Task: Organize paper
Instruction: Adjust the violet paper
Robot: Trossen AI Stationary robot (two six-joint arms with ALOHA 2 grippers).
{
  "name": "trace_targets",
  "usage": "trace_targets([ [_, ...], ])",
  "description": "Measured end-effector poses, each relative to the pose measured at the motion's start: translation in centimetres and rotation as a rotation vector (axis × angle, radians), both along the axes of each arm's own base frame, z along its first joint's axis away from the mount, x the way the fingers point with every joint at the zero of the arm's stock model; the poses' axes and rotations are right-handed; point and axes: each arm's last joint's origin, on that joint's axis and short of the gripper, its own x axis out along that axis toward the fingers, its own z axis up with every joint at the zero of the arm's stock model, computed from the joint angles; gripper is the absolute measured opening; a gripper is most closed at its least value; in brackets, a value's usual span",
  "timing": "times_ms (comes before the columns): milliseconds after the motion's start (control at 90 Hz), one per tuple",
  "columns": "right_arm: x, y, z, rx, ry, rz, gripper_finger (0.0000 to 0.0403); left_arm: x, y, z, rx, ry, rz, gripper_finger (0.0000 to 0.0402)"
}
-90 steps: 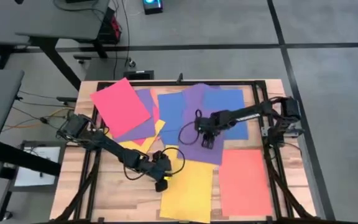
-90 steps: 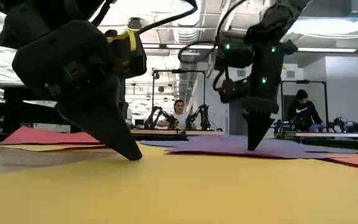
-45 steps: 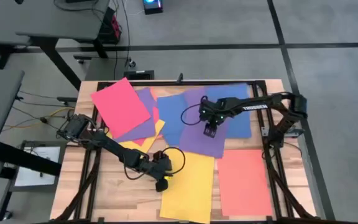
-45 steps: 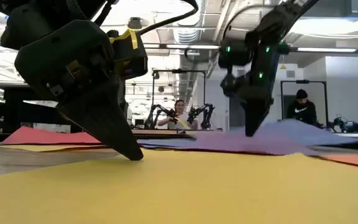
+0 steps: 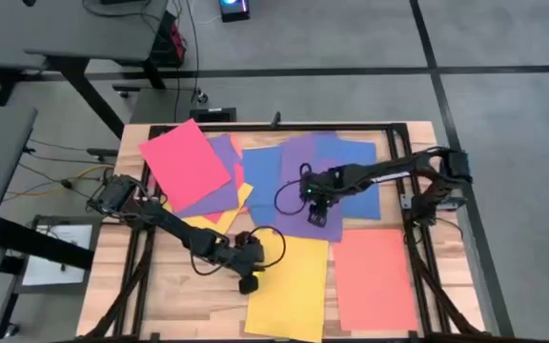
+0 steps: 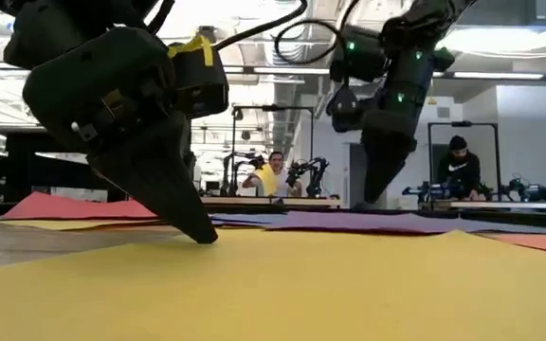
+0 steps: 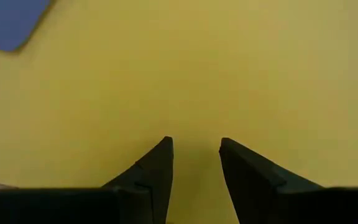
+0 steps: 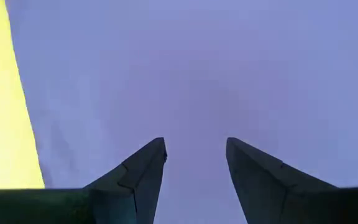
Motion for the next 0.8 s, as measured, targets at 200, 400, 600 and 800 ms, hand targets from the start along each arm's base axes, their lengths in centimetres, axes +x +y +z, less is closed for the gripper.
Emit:
trace_targets([
  [200,0.5,-1.9,-1.8,-0.007,0.019,-0.061,0.0166,0.0,0.0,0.0,-0.001,-0.002,-0.002,0.0118],
  [400,-0.3,-5.3,-1.9,0.008,0.017,-0.204,0.0166,0.0,-0.2,0.1,-0.009,-0.002,0.0,0.0118],
  [600,-1.2,-7.5,-1.7,0.031,0.008,-0.3,0.0166,0.0,-0.2,0.1,-0.011,-0.002,0.002,0.0118],
  [800,-0.5,-4.7,0.5,0.034,-0.064,-0.187,0.0166,0.0,-0.2,0.1,-0.01,-0.003,0.002,0.0118],
])
